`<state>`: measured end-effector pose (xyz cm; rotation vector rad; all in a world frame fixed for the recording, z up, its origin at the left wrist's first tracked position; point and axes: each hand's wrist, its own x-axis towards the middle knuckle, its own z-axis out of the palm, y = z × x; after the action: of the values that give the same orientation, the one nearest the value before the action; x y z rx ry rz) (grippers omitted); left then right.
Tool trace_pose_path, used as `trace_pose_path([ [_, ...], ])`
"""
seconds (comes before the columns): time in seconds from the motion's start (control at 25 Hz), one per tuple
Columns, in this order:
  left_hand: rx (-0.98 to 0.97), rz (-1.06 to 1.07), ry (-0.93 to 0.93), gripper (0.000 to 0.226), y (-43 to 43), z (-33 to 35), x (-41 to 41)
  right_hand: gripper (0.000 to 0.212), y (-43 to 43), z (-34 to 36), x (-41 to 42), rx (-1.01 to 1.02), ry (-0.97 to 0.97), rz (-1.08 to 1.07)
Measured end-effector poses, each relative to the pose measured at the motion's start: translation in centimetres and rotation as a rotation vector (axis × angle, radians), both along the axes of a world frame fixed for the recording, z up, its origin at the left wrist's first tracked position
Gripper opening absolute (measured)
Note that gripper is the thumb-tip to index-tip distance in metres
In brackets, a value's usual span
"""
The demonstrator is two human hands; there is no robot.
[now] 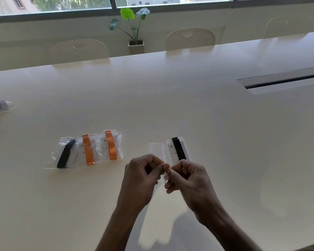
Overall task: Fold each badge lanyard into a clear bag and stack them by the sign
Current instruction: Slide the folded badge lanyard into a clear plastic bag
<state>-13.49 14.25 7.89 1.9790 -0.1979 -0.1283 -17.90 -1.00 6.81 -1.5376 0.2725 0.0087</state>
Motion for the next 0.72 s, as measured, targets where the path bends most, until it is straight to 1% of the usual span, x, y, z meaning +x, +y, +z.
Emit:
trace_pose_path([
  [0.12,0.005,0.016,0.008,0.013,-0.6,-0.4,0.0,0.019,0.0,0.1,-0.2,0.141,0.048,-0.017],
  [0.28,-0.012,0.038,-0.010,0.012,-1.4,-0.4,-0.3,0.023,0.0,0.1,0.0,0.139,-0.001,-0.059],
  [0.36,0.010,0.057,-0.063,0.012,-1.8,-0.4,-0.6,0.020,0.0,0.2,0.2,0.043,-0.053,-0.081],
  [0.44,0.079,0.084,-0.148,0.012,-2.3,-0.4,-0.8,0.020,0.0,-0.2,0.3,-0.174,-0.108,-0.120],
  [0.52,0.140,0.119,-0.215,0.009,-3.1,-0.3,-1.0,0.023,0.3,-0.7,0.4,-0.375,-0.135,-0.161],
  [0.64,0.201,0.165,-0.259,0.006,-3.8,-0.1,-1.1,0.028,0.7,-1.0,0.6,-0.486,-0.152,-0.219],
  [0.72,0.202,0.185,-0.241,0.006,-3.9,-0.1,-1.1,0.030,0.3,-0.7,0.8,-0.572,-0.166,-0.302],
])
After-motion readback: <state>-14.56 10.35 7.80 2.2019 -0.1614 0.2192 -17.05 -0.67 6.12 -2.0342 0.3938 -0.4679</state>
